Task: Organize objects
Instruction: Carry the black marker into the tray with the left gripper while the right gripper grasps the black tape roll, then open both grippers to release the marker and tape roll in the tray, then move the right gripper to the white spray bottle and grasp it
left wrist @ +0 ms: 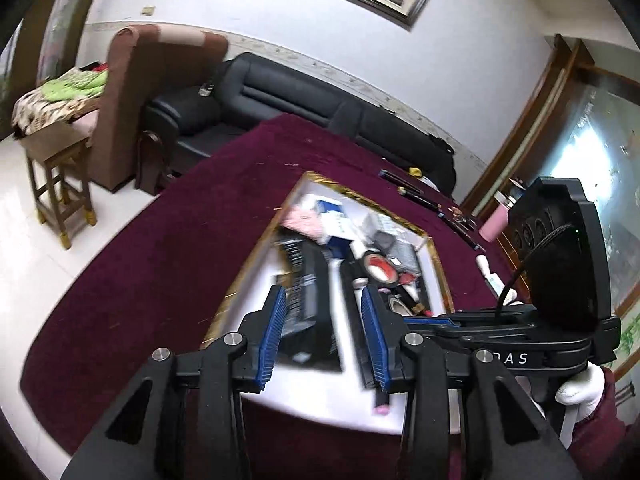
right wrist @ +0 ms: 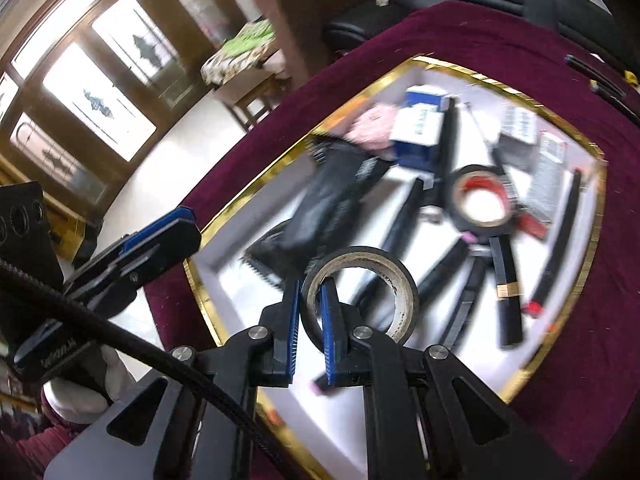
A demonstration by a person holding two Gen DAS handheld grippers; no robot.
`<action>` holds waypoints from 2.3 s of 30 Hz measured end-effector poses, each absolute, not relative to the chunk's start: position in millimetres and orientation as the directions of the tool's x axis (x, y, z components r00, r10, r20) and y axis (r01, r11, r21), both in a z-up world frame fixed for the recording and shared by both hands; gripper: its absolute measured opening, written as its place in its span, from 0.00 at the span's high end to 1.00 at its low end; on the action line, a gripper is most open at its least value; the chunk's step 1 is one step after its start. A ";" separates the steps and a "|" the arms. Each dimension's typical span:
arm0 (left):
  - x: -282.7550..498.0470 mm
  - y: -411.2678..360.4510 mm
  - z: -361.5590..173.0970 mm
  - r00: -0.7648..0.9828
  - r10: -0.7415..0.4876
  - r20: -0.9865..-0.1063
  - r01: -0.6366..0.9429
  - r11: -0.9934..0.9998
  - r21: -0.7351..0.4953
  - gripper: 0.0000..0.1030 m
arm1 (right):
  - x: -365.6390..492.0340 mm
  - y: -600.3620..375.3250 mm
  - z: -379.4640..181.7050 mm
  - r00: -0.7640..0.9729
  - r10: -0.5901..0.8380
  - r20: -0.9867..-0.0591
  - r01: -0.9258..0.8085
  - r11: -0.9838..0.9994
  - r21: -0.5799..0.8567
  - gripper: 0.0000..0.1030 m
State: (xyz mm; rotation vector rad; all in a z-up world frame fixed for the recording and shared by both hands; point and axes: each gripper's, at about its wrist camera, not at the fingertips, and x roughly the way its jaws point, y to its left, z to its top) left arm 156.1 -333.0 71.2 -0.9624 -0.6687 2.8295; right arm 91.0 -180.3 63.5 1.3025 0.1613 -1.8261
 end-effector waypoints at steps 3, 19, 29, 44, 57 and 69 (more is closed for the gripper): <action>166.3 -349.5 63.9 -0.800 0.187 -0.571 0.101 -0.895 -0.434 0.67 | 103.8 -194.9 56.6 -0.052 -0.551 -0.833 0.720 -0.599 0.352 0.91; 177.0 -346.9 53.5 -0.794 0.194 -0.576 0.093 -0.897 -0.432 0.40 | 113.2 -189.4 54.4 -0.030 -0.603 -0.797 0.673 -0.602 0.430 0.82; 169.7 -303.6 65.3 -0.768 0.232 -0.596 0.005 -0.930 -0.368 0.35 | 89.2 -83.7 67.5 -0.218 -0.654 -0.724 0.504 -0.711 0.491 0.67; 141.4 -116.5 98.6 -0.735 0.158 -0.659 -0.243 -0.969 0.039 0.35 | 83.2 70.6 64.2 -0.465 -0.525 -0.713 0.255 -0.850 0.461 0.66; 117.8 16.8 92.9 -0.742 0.108 -0.662 -0.369 -0.889 0.269 0.35 | 85.1 194.2 68.3 -0.593 -0.399 -0.699 0.094 -0.897 0.432 0.63; 94.3 73.0 70.5 -0.676 0.109 -0.729 -0.451 -0.844 0.291 0.35 | 74.4 275.1 65.8 -0.635 -0.319 -0.704 -0.022 -0.903 0.429 0.63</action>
